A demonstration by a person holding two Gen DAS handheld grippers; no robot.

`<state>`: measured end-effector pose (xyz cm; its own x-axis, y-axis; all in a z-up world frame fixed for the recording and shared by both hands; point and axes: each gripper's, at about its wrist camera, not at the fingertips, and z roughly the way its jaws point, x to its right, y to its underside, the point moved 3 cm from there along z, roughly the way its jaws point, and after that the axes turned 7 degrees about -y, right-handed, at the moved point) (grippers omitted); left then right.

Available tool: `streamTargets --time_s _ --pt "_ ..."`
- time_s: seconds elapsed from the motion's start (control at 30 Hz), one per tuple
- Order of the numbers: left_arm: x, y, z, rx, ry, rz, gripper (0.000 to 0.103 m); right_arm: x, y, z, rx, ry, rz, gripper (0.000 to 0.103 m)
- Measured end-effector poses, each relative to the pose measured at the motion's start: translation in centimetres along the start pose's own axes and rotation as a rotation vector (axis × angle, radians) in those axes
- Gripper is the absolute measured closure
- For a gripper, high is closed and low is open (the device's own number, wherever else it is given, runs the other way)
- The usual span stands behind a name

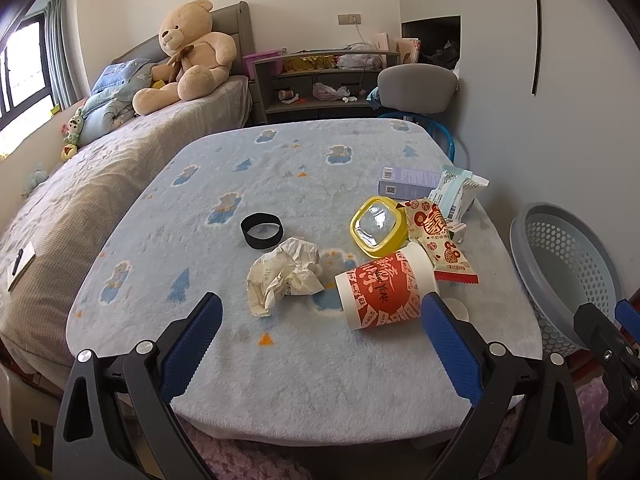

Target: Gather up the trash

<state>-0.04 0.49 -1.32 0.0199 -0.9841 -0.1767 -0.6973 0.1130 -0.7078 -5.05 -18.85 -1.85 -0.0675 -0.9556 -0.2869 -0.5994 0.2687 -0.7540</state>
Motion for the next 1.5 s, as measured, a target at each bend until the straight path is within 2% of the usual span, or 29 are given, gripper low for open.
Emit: streamTargets --time_s 1.17,1.5 --pt "0.0 0.2 0.2 -0.009 -0.002 0.002 0.008 -0.1 0.4 0.3 -0.013 0.005 -0.001 0.006" --pt "0.0 0.3 0.5 -0.015 -0.003 0.001 0.008 0.0 0.1 0.8 -0.035 0.034 -0.008 0.006"
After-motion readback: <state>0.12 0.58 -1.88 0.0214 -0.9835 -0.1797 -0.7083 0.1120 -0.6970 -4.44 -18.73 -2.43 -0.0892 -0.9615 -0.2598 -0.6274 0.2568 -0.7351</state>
